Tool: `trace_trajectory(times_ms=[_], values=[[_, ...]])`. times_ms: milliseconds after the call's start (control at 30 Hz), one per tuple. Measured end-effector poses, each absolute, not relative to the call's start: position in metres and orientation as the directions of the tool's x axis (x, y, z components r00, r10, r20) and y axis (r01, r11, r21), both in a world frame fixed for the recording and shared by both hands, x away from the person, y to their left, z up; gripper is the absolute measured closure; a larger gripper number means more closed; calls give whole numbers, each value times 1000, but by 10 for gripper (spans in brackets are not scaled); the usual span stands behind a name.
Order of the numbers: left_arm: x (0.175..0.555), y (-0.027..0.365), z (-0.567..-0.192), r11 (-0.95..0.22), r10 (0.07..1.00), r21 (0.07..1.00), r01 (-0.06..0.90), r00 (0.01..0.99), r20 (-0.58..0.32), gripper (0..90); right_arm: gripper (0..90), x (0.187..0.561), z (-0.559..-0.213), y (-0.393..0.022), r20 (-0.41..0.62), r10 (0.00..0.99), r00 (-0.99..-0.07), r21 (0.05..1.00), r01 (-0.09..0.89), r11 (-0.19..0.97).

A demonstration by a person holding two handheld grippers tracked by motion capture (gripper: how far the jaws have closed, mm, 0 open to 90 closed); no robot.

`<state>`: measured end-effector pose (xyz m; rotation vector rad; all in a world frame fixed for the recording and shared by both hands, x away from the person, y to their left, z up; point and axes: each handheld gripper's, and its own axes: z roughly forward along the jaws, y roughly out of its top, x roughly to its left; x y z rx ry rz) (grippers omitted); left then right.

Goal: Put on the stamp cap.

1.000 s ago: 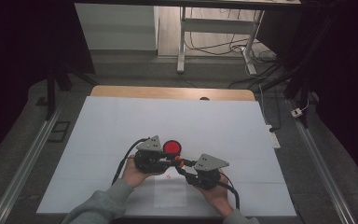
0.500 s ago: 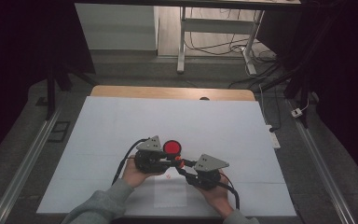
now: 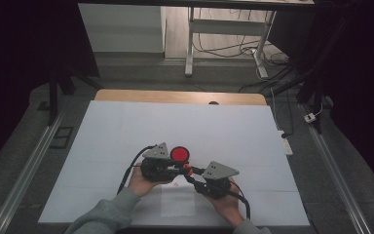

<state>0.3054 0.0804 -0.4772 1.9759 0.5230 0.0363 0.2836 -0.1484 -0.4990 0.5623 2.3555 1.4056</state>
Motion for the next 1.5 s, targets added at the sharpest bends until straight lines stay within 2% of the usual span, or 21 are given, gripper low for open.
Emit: trace_trajectory(times_ms=[733,1500], values=[[305,77,-485,-369,390,859,355,898,-204,723,648,285,-504,-148,-87,495,-864,870,177,461],[305,76,-482,-372,392,860,349,899,-195,721,642,286,-505,-150,-76,492,-867,882,171,439]])
